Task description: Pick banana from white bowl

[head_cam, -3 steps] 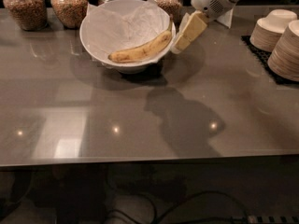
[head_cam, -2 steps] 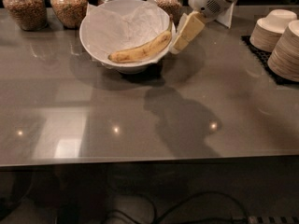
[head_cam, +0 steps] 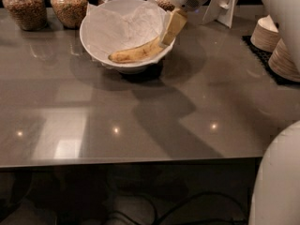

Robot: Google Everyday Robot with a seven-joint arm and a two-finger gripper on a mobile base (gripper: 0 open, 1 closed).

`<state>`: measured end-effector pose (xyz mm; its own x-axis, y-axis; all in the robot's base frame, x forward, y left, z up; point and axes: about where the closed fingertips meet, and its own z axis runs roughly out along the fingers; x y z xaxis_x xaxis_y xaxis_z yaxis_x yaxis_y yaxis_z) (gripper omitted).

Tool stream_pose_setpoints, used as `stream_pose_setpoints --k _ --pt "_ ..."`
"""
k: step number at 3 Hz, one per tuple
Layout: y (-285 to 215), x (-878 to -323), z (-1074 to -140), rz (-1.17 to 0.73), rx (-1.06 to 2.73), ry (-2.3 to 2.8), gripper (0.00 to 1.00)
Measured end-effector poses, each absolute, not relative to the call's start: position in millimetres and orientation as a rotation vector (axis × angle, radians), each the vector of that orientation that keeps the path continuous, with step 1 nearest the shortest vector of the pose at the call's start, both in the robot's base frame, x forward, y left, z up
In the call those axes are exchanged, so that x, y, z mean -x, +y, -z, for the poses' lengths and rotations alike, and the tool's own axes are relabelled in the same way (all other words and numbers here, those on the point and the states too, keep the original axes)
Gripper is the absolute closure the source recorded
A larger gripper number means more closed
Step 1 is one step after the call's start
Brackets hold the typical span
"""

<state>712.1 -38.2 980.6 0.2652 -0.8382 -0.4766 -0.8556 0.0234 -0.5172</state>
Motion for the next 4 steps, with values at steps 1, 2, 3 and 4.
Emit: stream_pose_setpoints --k 1,2,3,4 --pt "-22.6 -729.4 -962.3 -0.024 1.827 1.544 0.19" --pt "-14.0 -736.5 -937.6 -0.072 1.835 1.578 0.41" --pt "-6.3 -738.1 -912.5 -0.136 1.842 1.615 0.46" --pt "3.6 -739.0 -891.3 -0.184 1.865 1.636 0.41"
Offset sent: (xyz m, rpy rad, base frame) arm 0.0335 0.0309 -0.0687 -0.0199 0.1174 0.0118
